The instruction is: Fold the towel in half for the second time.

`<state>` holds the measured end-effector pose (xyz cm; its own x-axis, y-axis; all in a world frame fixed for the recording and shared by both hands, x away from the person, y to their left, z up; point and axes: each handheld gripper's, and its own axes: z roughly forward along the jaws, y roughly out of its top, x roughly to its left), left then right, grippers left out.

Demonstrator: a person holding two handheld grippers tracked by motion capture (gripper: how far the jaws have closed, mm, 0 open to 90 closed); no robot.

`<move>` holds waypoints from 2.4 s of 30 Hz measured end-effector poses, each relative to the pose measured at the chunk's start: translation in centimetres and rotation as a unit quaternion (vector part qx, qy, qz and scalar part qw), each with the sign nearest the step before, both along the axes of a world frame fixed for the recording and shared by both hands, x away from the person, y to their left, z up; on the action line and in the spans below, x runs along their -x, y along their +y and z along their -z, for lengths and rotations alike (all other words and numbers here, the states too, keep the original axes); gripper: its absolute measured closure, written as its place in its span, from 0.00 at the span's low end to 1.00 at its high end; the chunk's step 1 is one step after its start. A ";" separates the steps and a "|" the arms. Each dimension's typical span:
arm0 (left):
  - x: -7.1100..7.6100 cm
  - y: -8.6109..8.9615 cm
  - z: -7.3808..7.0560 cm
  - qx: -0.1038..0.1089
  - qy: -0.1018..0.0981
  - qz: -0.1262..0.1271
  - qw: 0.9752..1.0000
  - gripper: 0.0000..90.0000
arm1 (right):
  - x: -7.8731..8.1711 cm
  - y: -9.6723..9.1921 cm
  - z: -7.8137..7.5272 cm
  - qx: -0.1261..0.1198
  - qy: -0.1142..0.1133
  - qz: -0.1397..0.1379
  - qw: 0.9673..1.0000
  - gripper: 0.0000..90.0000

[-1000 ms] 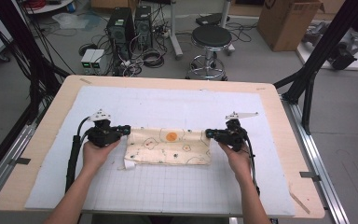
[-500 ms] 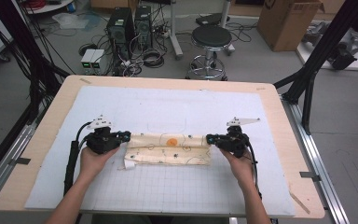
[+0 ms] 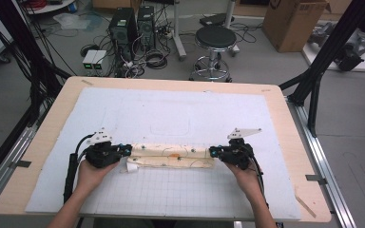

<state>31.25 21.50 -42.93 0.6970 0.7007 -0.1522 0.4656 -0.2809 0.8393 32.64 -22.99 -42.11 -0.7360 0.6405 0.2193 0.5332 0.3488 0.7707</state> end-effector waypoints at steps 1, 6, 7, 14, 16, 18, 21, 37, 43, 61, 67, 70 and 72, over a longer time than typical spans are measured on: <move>0.1 0.0 0.0 -0.003 0.001 0.004 1.000 0.92 | 0.1 -0.1 0.1 0.002 0.000 -0.002 1.000 0.92; 0.8 0.0 0.4 -0.017 0.005 0.018 1.000 0.92 | 0.6 -0.3 0.8 0.009 0.005 -0.009 1.000 0.91; 0.8 0.0 0.4 -0.023 0.006 0.023 0.999 0.92 | 0.6 -0.3 0.9 0.007 0.005 -0.010 1.000 0.91; 1.5 0.0 0.7 -0.033 0.011 0.036 0.999 0.91 | 1.1 -0.4 1.1 0.012 0.011 -0.016 1.000 0.91; 1.6 0.0 0.8 -0.036 0.016 0.039 0.998 0.90 | 1.3 -0.4 1.2 0.013 0.010 -0.018 1.000 0.90; 1.7 0.0 0.8 -0.030 0.020 0.042 0.998 0.86 | 1.5 -0.4 1.3 0.011 0.014 -0.019 1.000 0.87; 1.8 0.3 0.5 -0.009 0.021 0.052 0.998 0.75 | 1.8 -0.7 1.2 -0.001 0.014 -0.018 1.000 0.76; 0.1 -3.1 -2.2 0.016 -0.005 0.029 0.999 0.84 | 0.7 2.9 -2.0 -0.034 -0.009 -0.028 0.999 0.85; -1.1 -6.0 -2.1 -0.012 0.005 0.037 0.999 0.93 | -0.4 5.5 -1.8 -0.019 0.001 -0.042 0.999 0.95; -0.1 -8.6 0.3 -0.103 0.041 0.094 0.989 0.94 | -0.1 8.9 1.6 0.048 0.040 -0.073 0.995 0.97; -0.1 -8.4 -0.5 -0.060 0.033 0.089 0.994 0.90 | 0.4 9.1 1.0 0.037 0.022 -0.079 0.996 0.95; -0.1 -8.9 -1.0 -0.032 0.027 0.088 0.995 0.89 | 0.6 9.8 0.4 0.033 0.011 -0.083 0.996 0.95; -0.3 -9.6 -0.9 -0.040 0.026 0.091 0.995 0.89 | 0.5 10.3 0.3 0.035 0.008 -0.086 0.996 0.94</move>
